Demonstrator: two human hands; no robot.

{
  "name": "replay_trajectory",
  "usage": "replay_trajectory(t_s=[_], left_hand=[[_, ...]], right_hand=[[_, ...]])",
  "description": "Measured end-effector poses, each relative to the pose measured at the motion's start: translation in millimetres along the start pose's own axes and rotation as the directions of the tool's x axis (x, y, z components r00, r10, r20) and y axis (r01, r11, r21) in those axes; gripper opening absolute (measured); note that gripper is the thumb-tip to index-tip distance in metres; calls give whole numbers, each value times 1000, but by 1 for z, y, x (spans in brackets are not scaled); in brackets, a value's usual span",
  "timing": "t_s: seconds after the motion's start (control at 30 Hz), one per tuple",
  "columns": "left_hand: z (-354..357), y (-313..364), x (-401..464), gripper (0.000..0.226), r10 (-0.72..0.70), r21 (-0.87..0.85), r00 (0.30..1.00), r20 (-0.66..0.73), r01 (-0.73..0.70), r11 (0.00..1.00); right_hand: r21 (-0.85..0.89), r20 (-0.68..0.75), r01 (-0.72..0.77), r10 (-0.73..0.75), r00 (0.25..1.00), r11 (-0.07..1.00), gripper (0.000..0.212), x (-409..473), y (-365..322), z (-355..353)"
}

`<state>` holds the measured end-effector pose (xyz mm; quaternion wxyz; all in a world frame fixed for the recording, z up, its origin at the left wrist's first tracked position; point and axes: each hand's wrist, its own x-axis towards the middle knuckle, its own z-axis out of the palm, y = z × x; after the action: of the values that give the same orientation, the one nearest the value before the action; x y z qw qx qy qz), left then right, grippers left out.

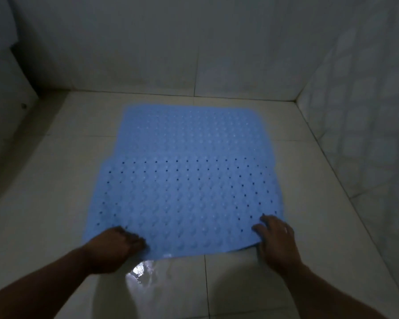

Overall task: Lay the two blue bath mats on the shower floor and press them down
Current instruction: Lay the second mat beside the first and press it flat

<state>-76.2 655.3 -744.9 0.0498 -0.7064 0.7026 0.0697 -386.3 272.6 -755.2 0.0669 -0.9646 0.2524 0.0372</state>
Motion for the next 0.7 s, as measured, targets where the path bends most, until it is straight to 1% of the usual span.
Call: replay_trajectory(t_s=[0.03,0.07,0.1,0.13,0.17,0.2,0.23,0.3,0.33,0.37,0.4,0.43,0.47,0.5,0.53,0.57,0.6,0.7], left_hand=[[4,6,-3,42,-31,-65,1000,1,31,997],[4,10,-3,50,-76,-117,997,-5,75,990],[4,10,-1,62,-113,-136,993,-30,108,985],[4,8,5,67,-150,-120,987,-56,143,982],[5,4,14,65,-164,-99,983,-81,155,983],[6,0,24,62,-170,-72,983,-69,165,984],[8,-5,36,61,-183,-39,982,-47,181,983],[4,-13,65,65,-243,-13,968,63,245,970],[1,-13,79,70,-275,-31,956,104,279,960],[1,-13,90,75,-315,-49,939,139,324,945],[2,-11,100,81,-390,-65,903,181,407,911],[5,-7,107,88,-497,-92,846,193,520,849],[9,-2,113,97,-612,-131,767,192,638,759],[12,5,117,104,-714,-179,669,205,743,645],[20,11,121,108,-777,-226,585,232,809,542],[27,17,123,109,-807,-261,536,247,839,478],[32,21,123,108,-824,-274,515,236,849,452],[47,34,120,105,-834,-296,521,179,837,460]], right_hand=[[-39,52,19,-17,998,999,43,-16,2,11],[-71,105,38,-30,994,997,48,-28,5,18],[-78,143,38,-27,989,996,58,-33,6,20],[-67,144,14,-5,990,998,66,-31,6,21],[-49,109,-14,19,994,999,68,-23,5,21],[-30,60,-30,32,998,999,66,-12,2,20],[-12,26,-37,37,999,999,62,3,-3,19],[15,7,-52,52,999,999,59,40,-19,16],[29,20,-69,69,997,997,60,59,-29,13],[45,64,-97,94,994,994,62,78,-43,12],[59,113,-132,125,986,989,66,96,-58,13],[83,155,-177,162,974,981,72,110,-72,17],[124,196,-232,206,959,965,81,122,-84,22],[163,238,-290,247,939,943,90,129,-93,26],[182,267,-330,276,923,926,98,135,-98,33],[171,272,-342,289,918,924,103,136,-98,40],[147,262,-331,286,922,932,107,135,-96,44],[103,254,-293,259,932,951,108,121,-84,52]])
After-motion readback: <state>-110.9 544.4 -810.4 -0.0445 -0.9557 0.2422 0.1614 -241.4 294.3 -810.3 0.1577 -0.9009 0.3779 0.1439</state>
